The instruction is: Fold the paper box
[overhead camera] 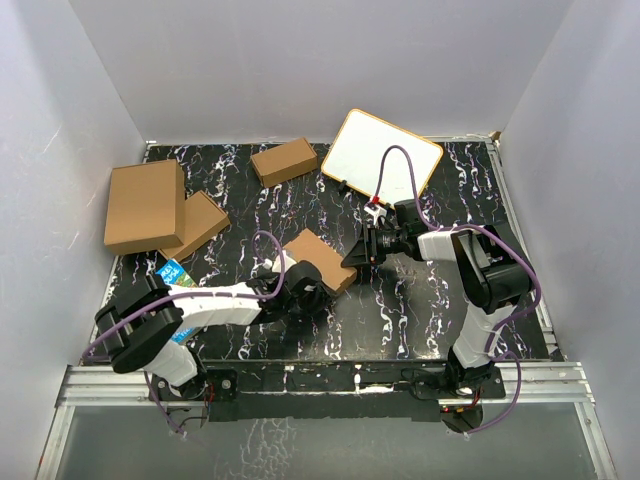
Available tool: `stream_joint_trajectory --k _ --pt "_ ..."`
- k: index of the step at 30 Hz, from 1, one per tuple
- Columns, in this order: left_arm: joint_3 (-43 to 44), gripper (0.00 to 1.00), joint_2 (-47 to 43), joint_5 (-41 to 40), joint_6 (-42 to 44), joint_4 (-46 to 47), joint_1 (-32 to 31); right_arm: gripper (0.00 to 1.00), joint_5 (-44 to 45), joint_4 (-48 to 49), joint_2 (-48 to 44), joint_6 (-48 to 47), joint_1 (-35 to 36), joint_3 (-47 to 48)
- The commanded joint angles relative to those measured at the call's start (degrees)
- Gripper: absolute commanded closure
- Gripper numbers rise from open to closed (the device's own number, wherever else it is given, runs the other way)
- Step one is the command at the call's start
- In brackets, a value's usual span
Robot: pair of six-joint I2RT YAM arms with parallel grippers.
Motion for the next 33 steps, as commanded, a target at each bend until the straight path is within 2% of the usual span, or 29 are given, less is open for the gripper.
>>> stream_joint_trajectory --k 1,2,4,7,10,14,17,20,24,29,33 --pt "0.7 0.53 -3.1 0.1 3.6 -1.8 1.6 0.65 2.7 -2.8 0.0 -2.7 0.8 0.5" --pt "0.6 0.41 -3.8 1.0 4.4 -2.3 1.7 0.65 2.7 -2.9 -0.1 -2.7 0.8 0.6" --pt "0.3 0.26 -6.0 2.4 6.1 -4.3 1.7 0.64 2.6 -2.9 -0.1 -2.8 0.9 0.7" --pt "-0.7 0.15 -10.9 2.6 9.2 -7.6 1.7 0.64 2.6 -2.8 0.0 -2.8 0.8 0.7" --pt "-2.2 0.12 -16.5 3.0 15.4 -9.7 3.9 0.63 2.6 -2.8 0.2 -3.0 0.8 0.7" --pt "-5.7 0.12 -21.0 14.7 24.0 -6.7 17.7 0.63 2.7 -2.8 0.2 -3.2 0.8 0.8" --pt "-3.8 0.11 -18.0 23.4 29.8 -8.5 26.6 0.63 2.9 -2.9 0.2 -3.4 0.9 0.8" --pt "-0.9 0.1 -13.9 26.0 34.9 -11.0 30.9 0.63 2.9 -3.0 0.2 -3.5 0.8 0.9" --pt "-2.5 0.1 -10.0 29.6 36.3 -2.0 37.1 0.63 2.8 -3.0 0.3 -3.4 0.8 1.0" --pt "-0.3 0.1 -4.0 31.0 36.3 4.3 38.4 0.63 2.8 -3.0 0.6 -3.5 0.9 1.0" --pt "0.2 0.15 -0.6 31.2 35.3 6.2 38.5 0.63 2.6 -3.1 1.2 -3.5 0.9 1.2"
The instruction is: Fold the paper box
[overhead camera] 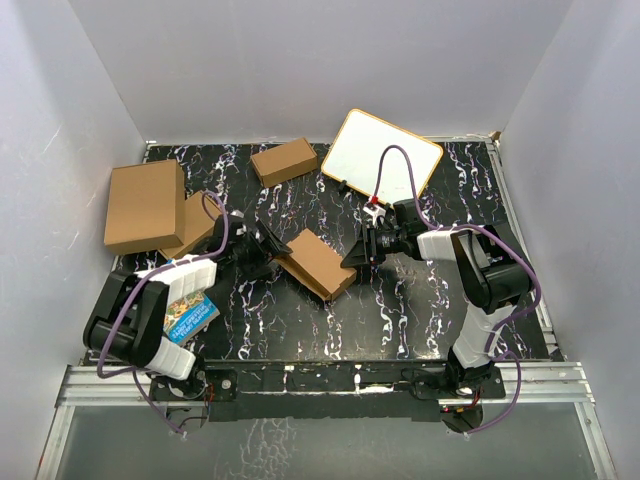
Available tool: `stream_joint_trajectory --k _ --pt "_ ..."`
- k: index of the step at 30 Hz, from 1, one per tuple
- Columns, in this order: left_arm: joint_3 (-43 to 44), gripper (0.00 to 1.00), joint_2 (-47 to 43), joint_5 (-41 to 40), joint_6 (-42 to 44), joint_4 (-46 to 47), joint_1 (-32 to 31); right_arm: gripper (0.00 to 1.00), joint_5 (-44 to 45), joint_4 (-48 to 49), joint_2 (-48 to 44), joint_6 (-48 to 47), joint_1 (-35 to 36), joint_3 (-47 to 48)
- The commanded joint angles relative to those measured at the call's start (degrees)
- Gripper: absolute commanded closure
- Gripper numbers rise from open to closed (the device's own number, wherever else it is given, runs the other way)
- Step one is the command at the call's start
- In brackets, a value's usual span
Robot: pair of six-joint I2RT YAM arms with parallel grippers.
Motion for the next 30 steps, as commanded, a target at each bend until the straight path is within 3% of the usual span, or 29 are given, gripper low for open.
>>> stream_joint_trajectory --k 1,19,24,30 --pt "1.8 0.16 2.0 2.6 0.1 5.0 0.1 0.63 2.6 -1.9 1.2 -2.5 0.6 0.7" --pt "4.9 0.56 7.7 2.3 2.7 4.7 0.5 0.64 2.7 -2.1 1.5 -2.9 0.7 0.7" --pt "5.3 0.78 8.4 3.0 4.2 4.1 0.5 0.65 2.5 -2.3 1.8 -3.1 0.9 0.8" --pt "6.2 0.94 9.4 3.8 5.9 2.7 0.5 0.65 2.2 -2.4 1.6 -3.4 1.3 1.0"
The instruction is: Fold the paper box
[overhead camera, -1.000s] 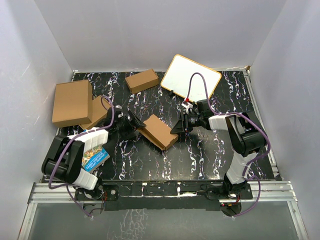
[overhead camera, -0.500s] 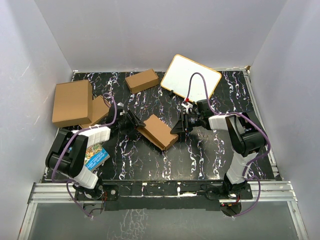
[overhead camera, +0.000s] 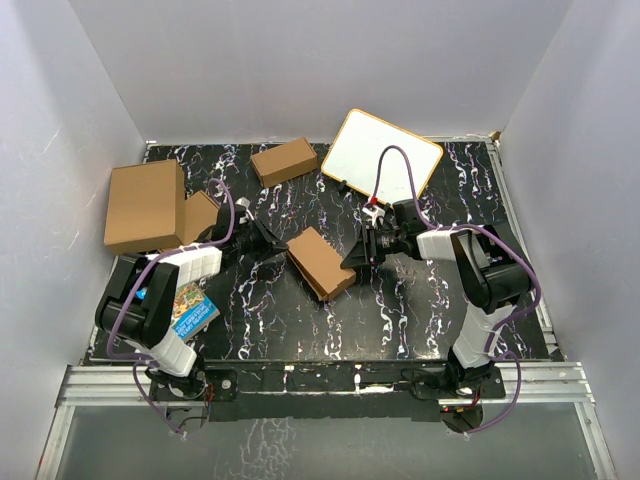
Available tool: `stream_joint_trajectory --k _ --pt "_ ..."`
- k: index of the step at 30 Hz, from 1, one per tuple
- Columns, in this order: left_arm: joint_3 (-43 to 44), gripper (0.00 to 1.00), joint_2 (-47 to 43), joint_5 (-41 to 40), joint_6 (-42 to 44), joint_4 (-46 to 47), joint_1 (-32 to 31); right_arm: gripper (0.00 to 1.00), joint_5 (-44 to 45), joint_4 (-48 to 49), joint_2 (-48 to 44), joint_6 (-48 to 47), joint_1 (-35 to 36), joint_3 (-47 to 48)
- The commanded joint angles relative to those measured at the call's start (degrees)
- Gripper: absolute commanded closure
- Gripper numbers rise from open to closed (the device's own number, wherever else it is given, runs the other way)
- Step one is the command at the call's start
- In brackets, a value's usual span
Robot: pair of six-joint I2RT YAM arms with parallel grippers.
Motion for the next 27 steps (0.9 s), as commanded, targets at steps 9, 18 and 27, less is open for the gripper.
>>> stream_joint_trajectory --k 9,18,27 --pt "2.2 0.84 -0.6 -0.2 5.5 -5.9 0.4 0.61 0.8 -0.4 0.6 -2.4 1.0 0.8" --pt "-1.2 0.35 -12.0 -0.3 6.3 -12.1 0.4 0.48 -2.5 2.1 -1.9 -2.2 -1.2 0.1" --pt "-13.7 0.34 -23.8 -0.2 -11.5 -0.1 -13.1 0.48 -3.0 3.0 -0.9 -1.4 -1.1 -0.4"
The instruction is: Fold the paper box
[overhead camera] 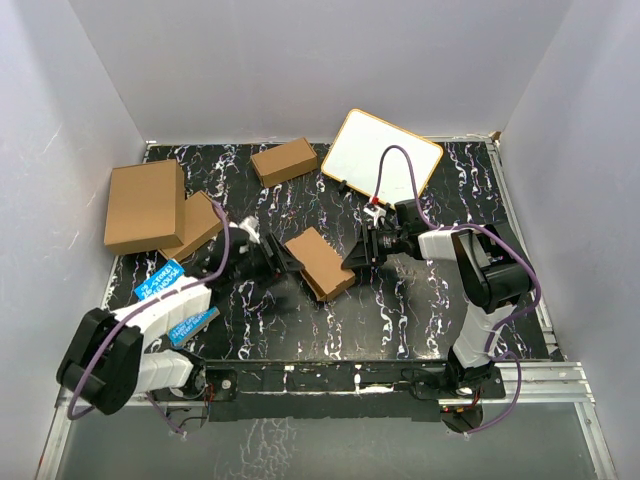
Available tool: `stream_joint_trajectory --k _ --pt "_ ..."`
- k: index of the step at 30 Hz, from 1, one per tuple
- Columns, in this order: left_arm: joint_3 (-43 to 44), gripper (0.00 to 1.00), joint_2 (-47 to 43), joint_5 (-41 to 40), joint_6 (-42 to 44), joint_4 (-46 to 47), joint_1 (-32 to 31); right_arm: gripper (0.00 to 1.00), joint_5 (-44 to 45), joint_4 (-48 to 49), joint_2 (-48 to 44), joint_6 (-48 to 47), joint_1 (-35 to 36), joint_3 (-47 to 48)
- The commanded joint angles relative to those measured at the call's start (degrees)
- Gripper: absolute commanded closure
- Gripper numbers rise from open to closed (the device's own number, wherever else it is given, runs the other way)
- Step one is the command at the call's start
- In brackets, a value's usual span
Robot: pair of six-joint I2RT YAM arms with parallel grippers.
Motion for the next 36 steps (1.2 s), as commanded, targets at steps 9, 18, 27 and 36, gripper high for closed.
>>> stream_joint_trajectory --k 9,18,27,36 --pt "-7.1 0.3 -2.1 -12.7 -22.4 12.8 -19.2 0.49 -0.7 3.1 -0.3 -0.1 0.7 -0.5" --pt "-5.5 0.38 3.9 -16.8 -21.7 14.4 -23.2 0.52 -0.6 3.0 0.0 0.0 1.1 -0.4" --pt "-4.4 0.45 5.8 -17.5 -20.8 13.4 -23.6 0.54 -0.4 2.9 0.2 0.0 1.6 -0.4" --pt "-0.1 0.59 9.7 -16.9 -18.3 9.0 -23.6 0.58 0.9 1.8 0.5 -0.8 2.7 -0.2"
